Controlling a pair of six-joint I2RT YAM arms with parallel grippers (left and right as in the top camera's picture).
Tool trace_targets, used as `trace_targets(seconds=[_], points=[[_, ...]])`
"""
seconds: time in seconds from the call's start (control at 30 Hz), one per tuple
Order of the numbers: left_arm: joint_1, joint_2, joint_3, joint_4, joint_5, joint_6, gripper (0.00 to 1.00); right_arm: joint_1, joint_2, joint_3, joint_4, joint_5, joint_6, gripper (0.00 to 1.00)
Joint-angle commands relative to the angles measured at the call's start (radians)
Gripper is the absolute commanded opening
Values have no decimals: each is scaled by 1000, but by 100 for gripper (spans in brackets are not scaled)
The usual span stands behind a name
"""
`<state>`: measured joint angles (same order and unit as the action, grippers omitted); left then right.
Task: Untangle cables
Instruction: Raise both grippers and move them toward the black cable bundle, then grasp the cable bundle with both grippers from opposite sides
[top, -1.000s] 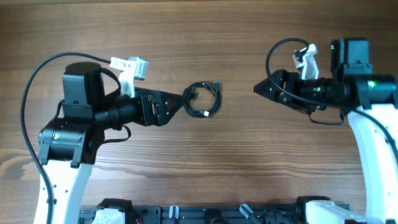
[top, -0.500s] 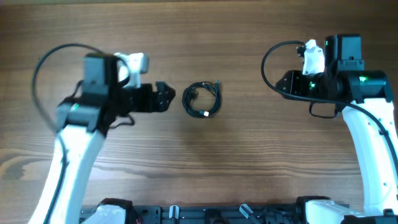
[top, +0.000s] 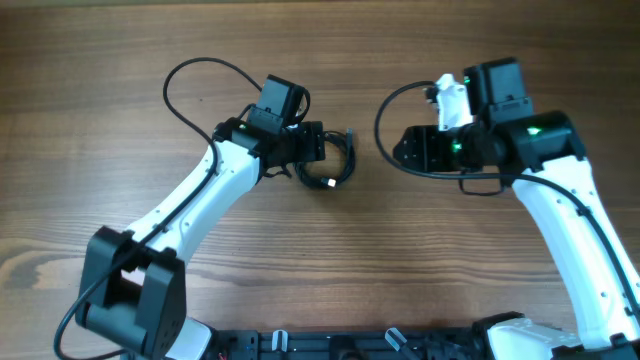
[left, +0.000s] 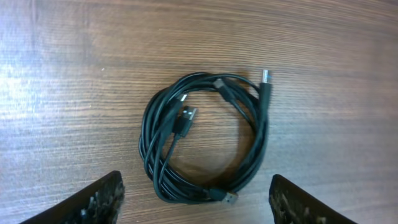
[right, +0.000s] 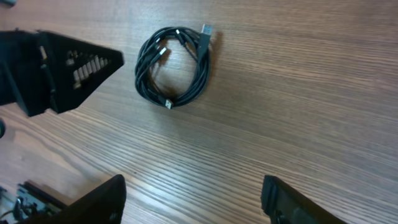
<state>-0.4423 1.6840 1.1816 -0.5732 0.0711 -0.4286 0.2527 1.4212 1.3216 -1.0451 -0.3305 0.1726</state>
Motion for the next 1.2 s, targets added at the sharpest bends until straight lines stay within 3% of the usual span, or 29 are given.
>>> trace_targets(seconds=[0.0, 0.13, 0.27, 0.4, 0.47, 0.6, 1.17], points=[[1, 42, 11, 10, -48, -90, 75, 36, 66, -6, 9, 126, 98, 75], [-7, 83, 10, -24, -47, -135, 73, 36, 137, -6, 8, 212, 222, 76], [-34, 106, 9, -11, -52, -138, 72, 36, 174, -6, 20, 220, 239, 78], [-41, 141, 5, -11, -51, -138, 56, 36, 176, -6, 19, 228, 255, 79], [-45, 174, -5, -12, -51, -138, 57, 36, 176, -6, 23, 231, 258, 85], [-45, 184, -5, -21, -51, -138, 59, 36, 176, -6, 33, 231, 257, 88], [-45, 192, -59, 50, -62, -130, 54, 36, 176, -6, 35, 231, 253, 93]])
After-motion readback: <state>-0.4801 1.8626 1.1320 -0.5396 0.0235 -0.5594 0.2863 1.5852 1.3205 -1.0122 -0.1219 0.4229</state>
